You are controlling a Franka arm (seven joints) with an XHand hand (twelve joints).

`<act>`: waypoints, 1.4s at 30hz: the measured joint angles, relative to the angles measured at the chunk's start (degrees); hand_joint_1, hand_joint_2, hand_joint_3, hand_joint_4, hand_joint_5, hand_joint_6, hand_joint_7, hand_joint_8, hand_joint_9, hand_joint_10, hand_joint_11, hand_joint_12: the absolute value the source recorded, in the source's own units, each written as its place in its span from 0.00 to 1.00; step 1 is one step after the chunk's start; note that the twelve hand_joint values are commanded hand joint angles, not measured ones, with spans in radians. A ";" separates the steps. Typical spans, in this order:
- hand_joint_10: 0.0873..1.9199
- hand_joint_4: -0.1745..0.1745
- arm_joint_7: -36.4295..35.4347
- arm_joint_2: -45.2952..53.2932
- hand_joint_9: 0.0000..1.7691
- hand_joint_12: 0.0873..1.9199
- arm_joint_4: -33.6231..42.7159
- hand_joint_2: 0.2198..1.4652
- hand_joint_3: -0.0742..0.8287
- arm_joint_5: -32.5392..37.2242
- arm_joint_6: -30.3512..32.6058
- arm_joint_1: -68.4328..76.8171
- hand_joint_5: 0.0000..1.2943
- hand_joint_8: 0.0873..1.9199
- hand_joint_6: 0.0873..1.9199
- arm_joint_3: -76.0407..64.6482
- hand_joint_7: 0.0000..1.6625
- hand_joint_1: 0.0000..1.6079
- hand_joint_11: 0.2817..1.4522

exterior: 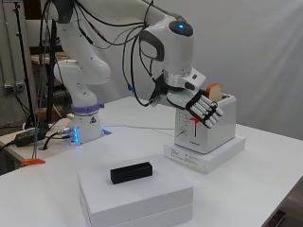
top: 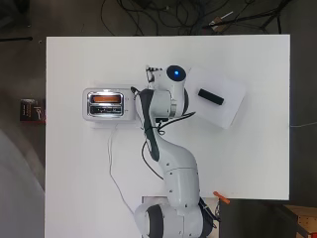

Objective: Teleoperate dual arm-hand system to toast a bread

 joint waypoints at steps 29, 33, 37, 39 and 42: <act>1.00 0.00 -4.83 2.75 0.85 1.00 -6.68 0.68 0.08 1.88 7.00 12.21 0.25 1.00 0.00 -16.86 0.71 0.05 0.74; 1.00 0.00 -6.29 3.68 0.90 1.00 -6.71 0.67 0.08 1.50 6.44 13.17 0.22 1.00 0.00 -18.00 0.77 0.05 0.81; 1.00 0.00 -4.74 5.26 0.94 1.00 -7.50 0.68 0.09 1.03 6.53 14.85 0.21 1.00 0.00 -20.20 0.83 0.05 0.87; 1.00 0.00 -3.93 5.77 0.95 0.99 -7.44 0.72 0.09 0.71 6.47 15.39 0.23 1.00 0.00 -20.85 0.85 0.09 0.88; 1.00 0.00 -0.71 6.14 0.94 0.98 -7.91 0.77 0.09 0.21 6.52 16.36 0.24 1.00 0.00 -21.76 0.84 0.14 0.87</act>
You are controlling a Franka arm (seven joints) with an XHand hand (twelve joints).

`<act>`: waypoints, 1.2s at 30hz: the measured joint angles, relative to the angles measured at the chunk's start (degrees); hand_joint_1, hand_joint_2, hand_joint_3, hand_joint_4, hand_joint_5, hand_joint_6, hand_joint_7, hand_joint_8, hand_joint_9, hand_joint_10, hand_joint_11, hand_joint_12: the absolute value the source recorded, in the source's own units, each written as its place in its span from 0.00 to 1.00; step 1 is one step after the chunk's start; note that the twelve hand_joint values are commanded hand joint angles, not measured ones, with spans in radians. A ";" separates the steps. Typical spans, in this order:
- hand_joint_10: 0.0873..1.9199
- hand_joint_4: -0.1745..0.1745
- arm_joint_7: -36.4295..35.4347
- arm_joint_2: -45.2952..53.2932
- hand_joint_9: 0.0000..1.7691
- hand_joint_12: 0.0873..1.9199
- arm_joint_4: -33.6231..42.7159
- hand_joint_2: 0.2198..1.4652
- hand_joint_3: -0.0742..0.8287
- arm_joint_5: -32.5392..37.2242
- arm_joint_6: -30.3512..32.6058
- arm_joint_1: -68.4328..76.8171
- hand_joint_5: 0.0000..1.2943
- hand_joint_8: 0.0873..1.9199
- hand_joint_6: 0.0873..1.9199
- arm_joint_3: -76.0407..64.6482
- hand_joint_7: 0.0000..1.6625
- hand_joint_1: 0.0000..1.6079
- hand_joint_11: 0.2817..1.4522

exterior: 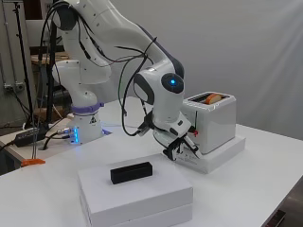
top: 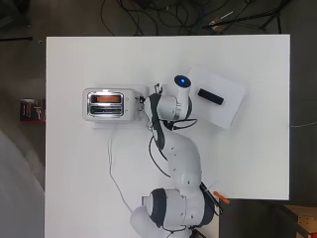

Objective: Teleoperate dual arm-hand system to toast a bread

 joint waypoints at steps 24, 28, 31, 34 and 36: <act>0.00 0.12 -9.58 -35.94 0.42 0.00 -3.80 0.77 0.08 12.68 -5.57 16.02 0.20 0.00 0.00 -12.55 0.35 0.00 0.17; 0.00 0.19 -10.22 -34.78 0.31 0.00 -6.10 0.77 0.08 14.48 -6.15 16.41 0.21 0.00 0.00 -13.98 0.28 0.00 0.14; 0.00 0.28 -5.17 -34.18 0.37 0.00 -8.46 0.76 0.08 11.43 -4.53 17.04 0.27 0.00 0.00 -13.62 0.33 0.00 0.17; 0.14 0.25 -1.40 -31.46 0.52 0.00 -9.17 0.79 0.07 11.38 -4.55 17.47 0.27 0.06 0.00 -14.51 0.44 0.00 0.30; 0.46 0.21 -2.42 -28.12 0.59 0.10 -7.99 0.81 0.07 12.40 -4.82 17.96 0.28 0.30 0.00 -15.85 0.55 0.00 0.40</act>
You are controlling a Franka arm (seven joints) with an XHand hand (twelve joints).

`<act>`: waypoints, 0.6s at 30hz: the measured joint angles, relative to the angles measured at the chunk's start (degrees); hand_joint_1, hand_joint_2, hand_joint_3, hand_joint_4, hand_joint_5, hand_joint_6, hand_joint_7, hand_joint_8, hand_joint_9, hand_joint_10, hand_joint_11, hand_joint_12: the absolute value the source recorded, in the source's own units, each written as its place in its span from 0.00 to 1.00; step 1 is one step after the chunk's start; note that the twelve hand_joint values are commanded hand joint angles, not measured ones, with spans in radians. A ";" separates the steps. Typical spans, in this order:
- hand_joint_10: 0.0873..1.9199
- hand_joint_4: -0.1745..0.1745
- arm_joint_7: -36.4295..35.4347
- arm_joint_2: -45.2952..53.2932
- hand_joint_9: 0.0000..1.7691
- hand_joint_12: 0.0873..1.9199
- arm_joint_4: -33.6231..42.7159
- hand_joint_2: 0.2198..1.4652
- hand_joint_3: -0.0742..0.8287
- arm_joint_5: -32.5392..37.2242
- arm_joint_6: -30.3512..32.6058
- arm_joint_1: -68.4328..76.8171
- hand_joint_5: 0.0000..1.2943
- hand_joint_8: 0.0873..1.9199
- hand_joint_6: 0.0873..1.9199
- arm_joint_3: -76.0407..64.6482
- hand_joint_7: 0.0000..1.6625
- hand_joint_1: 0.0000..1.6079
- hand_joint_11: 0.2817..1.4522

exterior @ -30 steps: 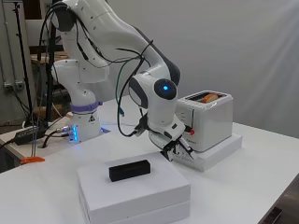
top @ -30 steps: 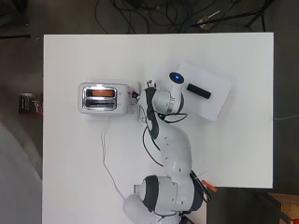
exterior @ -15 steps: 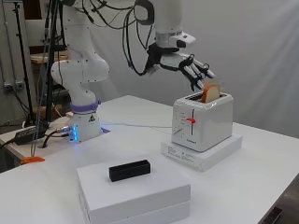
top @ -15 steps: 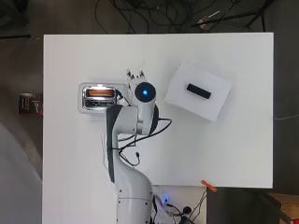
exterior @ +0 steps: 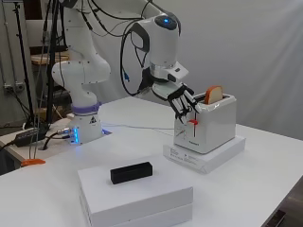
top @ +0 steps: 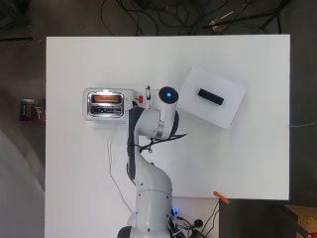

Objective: Teleoperate dual arm-hand system to toast a bread

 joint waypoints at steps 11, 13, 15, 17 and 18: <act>0.20 0.27 -2.74 18.97 0.59 0.03 9.54 0.76 0.08 -1.42 0.69 3.25 0.32 0.15 0.00 -5.28 0.58 0.00 0.29; 0.03 0.29 -1.96 21.73 0.60 0.00 11.61 0.76 0.08 -1.41 0.54 3.76 0.32 0.01 0.00 -5.98 0.59 0.00 0.27; 0.00 0.30 -1.73 23.68 0.56 0.00 12.50 0.75 0.08 -1.40 0.48 4.11 0.32 0.00 0.00 -6.42 0.53 0.00 0.24; 0.00 0.29 -1.81 25.31 0.54 0.00 12.73 0.74 0.08 -1.46 0.97 4.41 0.31 0.00 0.00 -6.73 0.50 0.00 0.23; 0.00 0.28 -2.29 26.00 0.54 0.00 12.91 0.74 0.08 -1.46 1.18 4.51 0.31 0.00 0.00 -6.87 0.50 0.00 0.22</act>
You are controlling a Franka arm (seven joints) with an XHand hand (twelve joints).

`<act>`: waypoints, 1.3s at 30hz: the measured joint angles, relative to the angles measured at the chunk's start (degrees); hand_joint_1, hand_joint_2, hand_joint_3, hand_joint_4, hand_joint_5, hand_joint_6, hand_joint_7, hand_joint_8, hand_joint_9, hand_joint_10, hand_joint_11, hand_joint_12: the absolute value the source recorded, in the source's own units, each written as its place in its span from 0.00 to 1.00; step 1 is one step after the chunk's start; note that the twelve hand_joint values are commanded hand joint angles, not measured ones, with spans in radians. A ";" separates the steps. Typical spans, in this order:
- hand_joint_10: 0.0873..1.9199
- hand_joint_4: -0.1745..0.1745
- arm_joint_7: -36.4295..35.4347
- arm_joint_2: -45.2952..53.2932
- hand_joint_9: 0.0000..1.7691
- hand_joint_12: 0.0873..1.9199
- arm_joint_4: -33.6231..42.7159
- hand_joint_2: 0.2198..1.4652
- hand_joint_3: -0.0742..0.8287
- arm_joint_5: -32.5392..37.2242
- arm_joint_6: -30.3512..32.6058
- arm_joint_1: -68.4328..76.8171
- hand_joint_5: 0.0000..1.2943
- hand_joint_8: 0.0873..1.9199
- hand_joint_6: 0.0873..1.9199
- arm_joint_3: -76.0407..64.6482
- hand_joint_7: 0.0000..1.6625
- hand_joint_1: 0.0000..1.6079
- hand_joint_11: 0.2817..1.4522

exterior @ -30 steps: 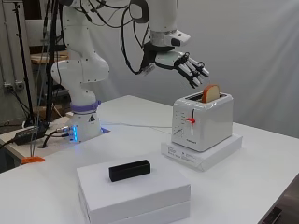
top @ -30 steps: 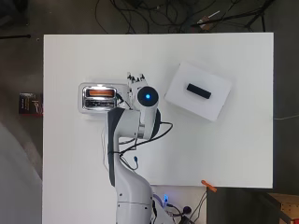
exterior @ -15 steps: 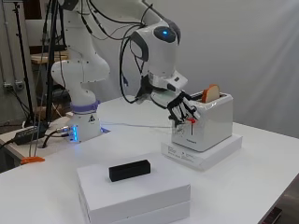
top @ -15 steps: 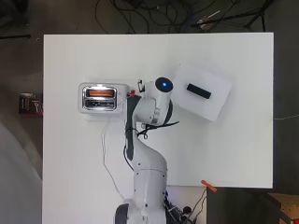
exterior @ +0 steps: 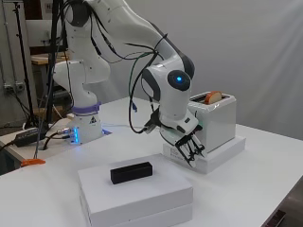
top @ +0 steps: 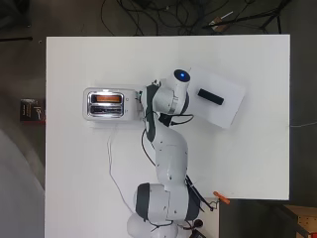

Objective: Teleoperate dual arm-hand system to toast a bread

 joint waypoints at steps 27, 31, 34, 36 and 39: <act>0.00 0.18 -5.77 -28.96 0.31 0.00 -2.85 0.68 0.08 -0.45 -2.39 4.46 0.25 0.00 0.00 -3.49 0.28 0.00 0.10; 0.00 0.14 -6.67 -41.28 0.31 0.00 -6.97 0.67 0.07 -0.88 -4.38 6.25 0.24 0.00 0.00 -4.65 0.28 0.00 0.09; 0.00 0.07 -6.76 -44.62 0.30 0.00 -8.74 0.66 0.07 -3.75 -5.51 6.80 0.20 0.00 0.00 -5.53 0.26 0.00 0.08; 0.00 0.06 -6.84 -45.18 0.29 0.00 -9.47 0.66 0.08 -3.97 -5.96 7.04 0.19 0.00 0.00 -5.70 0.25 0.00 0.07; 0.00 0.09 -7.05 -44.65 0.28 0.00 -10.28 0.67 0.08 -1.51 -6.94 7.29 0.20 0.00 0.00 -5.90 0.25 0.00 0.06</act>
